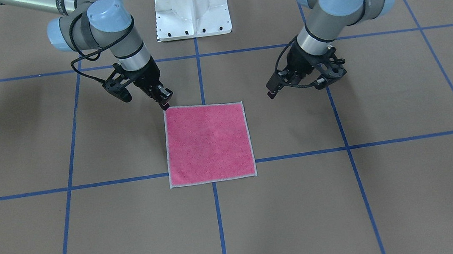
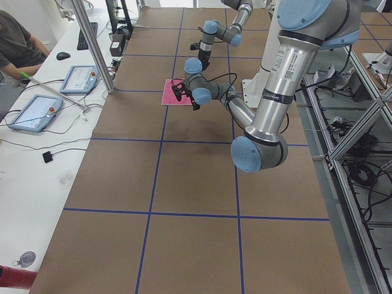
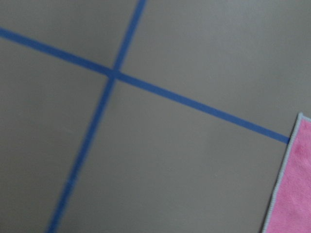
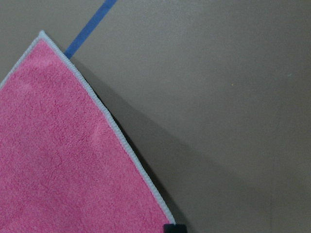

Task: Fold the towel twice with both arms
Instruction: 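Bring the left gripper to the towel's opposite near corner while the right gripper holds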

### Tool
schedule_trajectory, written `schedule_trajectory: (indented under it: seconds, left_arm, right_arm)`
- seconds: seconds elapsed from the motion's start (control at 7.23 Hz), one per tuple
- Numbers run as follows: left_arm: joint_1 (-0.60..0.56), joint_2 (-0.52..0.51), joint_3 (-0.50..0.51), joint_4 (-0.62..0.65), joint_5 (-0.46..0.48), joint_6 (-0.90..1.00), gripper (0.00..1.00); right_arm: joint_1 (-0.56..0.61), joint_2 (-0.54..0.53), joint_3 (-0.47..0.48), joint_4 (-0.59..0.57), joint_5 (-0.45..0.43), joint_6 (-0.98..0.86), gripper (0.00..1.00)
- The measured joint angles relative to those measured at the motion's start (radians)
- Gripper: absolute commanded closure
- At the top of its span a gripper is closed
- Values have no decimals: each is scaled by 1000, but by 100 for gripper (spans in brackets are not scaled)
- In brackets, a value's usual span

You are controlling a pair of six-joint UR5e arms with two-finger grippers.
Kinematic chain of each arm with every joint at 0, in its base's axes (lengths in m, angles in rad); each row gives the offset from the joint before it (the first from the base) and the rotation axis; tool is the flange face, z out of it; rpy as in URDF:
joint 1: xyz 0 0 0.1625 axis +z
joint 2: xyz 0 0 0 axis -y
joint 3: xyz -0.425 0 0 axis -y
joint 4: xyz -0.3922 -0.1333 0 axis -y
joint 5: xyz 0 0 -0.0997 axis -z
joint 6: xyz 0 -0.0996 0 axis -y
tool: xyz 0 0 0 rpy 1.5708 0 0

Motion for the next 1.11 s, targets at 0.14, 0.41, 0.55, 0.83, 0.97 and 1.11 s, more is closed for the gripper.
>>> schedule_trajectory:
  seconds: [0.14,0.41,0.55,0.83,0.97,1.11]
  left_arm:
    - [30,-48,30,6,23,-41,7]
    - [83,-113,90,8,93,-87,14]
    - [101,-126,109,5,107,-95,18]
    - [127,-140,132,3,115,-99,31]
    - [133,-144,135,3,116,-100,32]
    - [136,-148,137,3,116,-100,33]
  right_arm:
    - [1,-9,1,2,0,-3,100]
    - [3,-16,16,3,2,-4,100]
    - [3,-18,21,3,5,-4,100]
    - [4,-21,27,2,7,-3,100]
    - [4,-24,28,2,7,-3,100]
    - [4,-25,28,2,7,-3,100]
